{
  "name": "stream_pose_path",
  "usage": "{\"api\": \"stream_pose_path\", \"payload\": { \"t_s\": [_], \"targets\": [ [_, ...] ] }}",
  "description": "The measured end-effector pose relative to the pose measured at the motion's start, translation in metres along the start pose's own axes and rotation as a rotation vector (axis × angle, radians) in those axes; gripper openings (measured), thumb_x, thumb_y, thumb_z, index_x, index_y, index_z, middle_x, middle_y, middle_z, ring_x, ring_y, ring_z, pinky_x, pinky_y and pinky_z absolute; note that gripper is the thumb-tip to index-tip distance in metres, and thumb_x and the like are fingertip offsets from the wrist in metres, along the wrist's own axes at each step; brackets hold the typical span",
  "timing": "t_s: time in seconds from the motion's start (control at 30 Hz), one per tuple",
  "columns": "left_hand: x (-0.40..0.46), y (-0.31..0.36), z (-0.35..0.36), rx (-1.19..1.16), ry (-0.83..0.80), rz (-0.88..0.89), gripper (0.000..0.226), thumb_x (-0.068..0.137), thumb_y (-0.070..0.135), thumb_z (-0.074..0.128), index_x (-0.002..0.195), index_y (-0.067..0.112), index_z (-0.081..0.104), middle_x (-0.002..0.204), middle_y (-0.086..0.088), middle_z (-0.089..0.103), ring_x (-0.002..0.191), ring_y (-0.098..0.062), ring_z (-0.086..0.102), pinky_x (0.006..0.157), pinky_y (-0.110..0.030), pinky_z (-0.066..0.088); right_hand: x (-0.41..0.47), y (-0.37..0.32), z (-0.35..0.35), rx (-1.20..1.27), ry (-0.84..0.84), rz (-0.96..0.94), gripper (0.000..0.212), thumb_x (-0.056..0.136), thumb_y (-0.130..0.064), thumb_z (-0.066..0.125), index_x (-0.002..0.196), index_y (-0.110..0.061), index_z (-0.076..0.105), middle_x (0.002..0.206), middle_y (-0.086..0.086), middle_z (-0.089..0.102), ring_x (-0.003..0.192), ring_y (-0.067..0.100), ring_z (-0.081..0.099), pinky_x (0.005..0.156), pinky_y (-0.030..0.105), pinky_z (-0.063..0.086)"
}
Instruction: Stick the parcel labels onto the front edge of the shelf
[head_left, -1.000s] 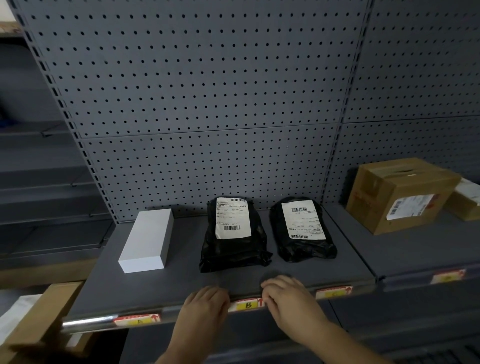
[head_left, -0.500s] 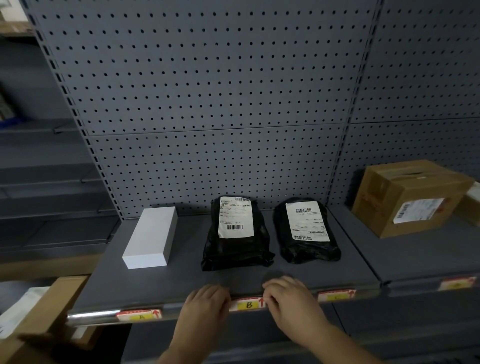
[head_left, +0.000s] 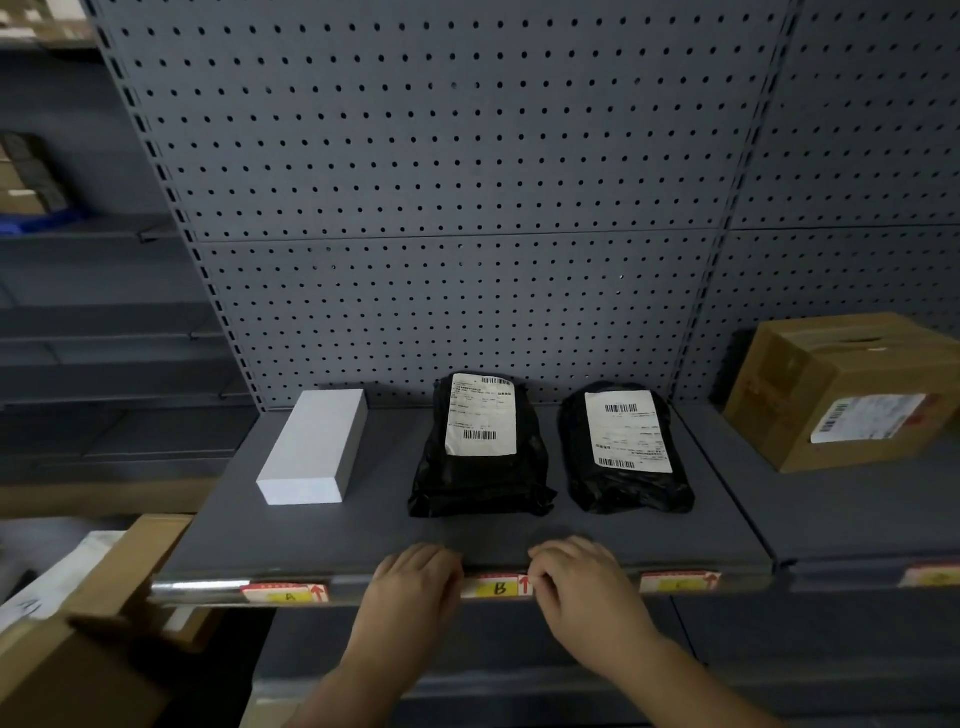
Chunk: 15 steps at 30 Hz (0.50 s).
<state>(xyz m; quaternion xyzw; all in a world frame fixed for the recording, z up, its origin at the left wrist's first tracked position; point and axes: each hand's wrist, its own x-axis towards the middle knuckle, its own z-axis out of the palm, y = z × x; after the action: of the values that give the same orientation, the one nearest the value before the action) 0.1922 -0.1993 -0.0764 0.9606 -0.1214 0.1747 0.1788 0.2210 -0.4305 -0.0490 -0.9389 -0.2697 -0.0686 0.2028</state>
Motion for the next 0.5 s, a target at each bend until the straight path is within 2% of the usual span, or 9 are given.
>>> {"api": "stream_pose_path", "payload": {
  "t_s": [0.07, 0.17, 0.3, 0.4, 0.5],
  "targets": [
    [0.000, 0.001, -0.002, 0.006, -0.010, -0.016, 0.014, 0.080, 0.025, 0.070, 0.083, 0.033, 0.058, 0.081, 0.016, 0.061, 0.075, -0.005, 0.059, 0.068, -0.024, 0.050, 0.000, -0.001, 0.000, 0.005, 0.006, 0.010, 0.020, 0.093, -0.027, 0.047, 0.099, -0.027, 0.065, 0.123, -0.014, 0.060, 0.110, 0.007, 0.049, 0.100, 0.026, 0.034],
    [0.005, 0.003, -0.008, 0.050, -0.031, -0.016, 0.002, 0.082, 0.030, 0.060, 0.080, 0.030, 0.062, 0.080, 0.013, 0.062, 0.076, -0.009, 0.061, 0.068, -0.025, 0.047, 0.002, -0.005, -0.003, 0.010, -0.003, 0.045, 0.013, 0.088, -0.027, 0.053, 0.087, -0.030, 0.066, 0.111, -0.013, 0.064, 0.103, 0.009, 0.052, 0.093, 0.026, 0.039],
    [0.011, 0.004, -0.021, 0.080, -0.134, 0.024, 0.022, 0.095, 0.032, 0.045, 0.099, 0.027, 0.065, 0.103, 0.008, 0.064, 0.099, -0.012, 0.056, 0.093, -0.028, 0.039, 0.008, -0.014, -0.006, -0.011, -0.015, 0.130, 0.009, 0.082, -0.031, 0.058, 0.078, -0.028, 0.065, 0.102, -0.010, 0.066, 0.099, 0.012, 0.055, 0.086, 0.028, 0.043],
    [0.003, -0.006, -0.030, 0.079, -0.112, 0.087, 0.027, 0.094, 0.038, 0.038, 0.098, 0.031, 0.064, 0.105, 0.013, 0.064, 0.101, -0.008, 0.055, 0.101, -0.029, 0.038, 0.012, -0.032, -0.003, -0.075, 0.006, 0.151, 0.006, 0.081, -0.035, 0.059, 0.080, -0.031, 0.063, 0.107, -0.013, 0.064, 0.104, 0.009, 0.052, 0.084, 0.026, 0.028],
    [-0.016, -0.030, -0.041, 0.080, -0.071, 0.098, 0.015, 0.088, 0.039, 0.052, 0.094, 0.034, 0.064, 0.108, 0.018, 0.064, 0.102, -0.004, 0.057, 0.097, -0.028, 0.041, 0.019, -0.062, 0.009, -0.087, 0.071, 0.147, 0.005, 0.082, -0.037, 0.062, 0.082, -0.032, 0.063, 0.117, -0.017, 0.060, 0.113, 0.007, 0.049, 0.085, 0.025, 0.016]
  ]
}}
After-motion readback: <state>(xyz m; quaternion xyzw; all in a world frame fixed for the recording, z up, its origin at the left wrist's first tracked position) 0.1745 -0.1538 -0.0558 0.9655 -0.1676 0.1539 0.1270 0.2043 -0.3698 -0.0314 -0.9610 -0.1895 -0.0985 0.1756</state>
